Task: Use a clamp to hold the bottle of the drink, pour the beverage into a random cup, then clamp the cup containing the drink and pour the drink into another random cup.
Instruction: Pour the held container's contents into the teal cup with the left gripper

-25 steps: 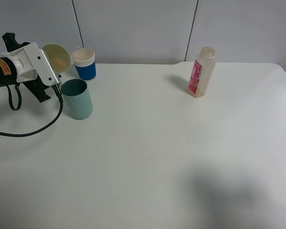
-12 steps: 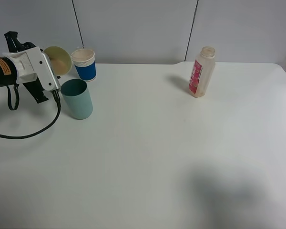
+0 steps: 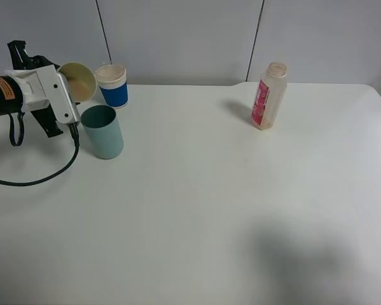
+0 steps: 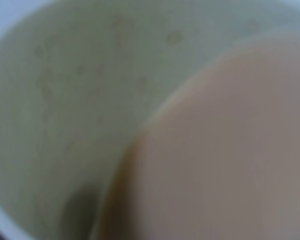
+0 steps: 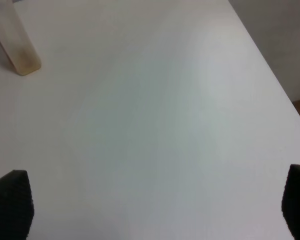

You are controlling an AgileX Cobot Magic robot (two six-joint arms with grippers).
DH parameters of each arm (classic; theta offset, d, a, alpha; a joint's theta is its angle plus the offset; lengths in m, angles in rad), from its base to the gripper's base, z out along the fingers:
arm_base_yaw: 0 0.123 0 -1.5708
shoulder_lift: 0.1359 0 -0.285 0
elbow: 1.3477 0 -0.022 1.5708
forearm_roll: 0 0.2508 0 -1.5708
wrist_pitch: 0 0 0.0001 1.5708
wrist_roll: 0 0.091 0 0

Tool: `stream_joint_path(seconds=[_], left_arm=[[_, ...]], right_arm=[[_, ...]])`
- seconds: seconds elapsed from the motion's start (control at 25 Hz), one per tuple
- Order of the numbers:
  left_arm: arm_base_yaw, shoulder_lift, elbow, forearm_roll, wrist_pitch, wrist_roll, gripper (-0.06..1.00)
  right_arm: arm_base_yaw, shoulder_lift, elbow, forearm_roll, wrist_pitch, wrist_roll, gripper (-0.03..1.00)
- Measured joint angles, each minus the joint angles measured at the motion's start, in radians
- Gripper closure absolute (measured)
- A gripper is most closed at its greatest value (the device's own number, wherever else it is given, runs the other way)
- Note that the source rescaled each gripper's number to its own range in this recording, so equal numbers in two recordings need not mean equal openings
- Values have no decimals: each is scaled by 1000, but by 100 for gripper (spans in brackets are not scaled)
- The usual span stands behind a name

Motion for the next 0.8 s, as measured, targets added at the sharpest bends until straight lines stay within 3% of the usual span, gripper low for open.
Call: stream_joint_path(seconds=[0.8], left_arm=[[0, 0, 0, 1, -6, 83, 93]], right_arm=[[0, 0, 0, 0, 0, 0, -3]])
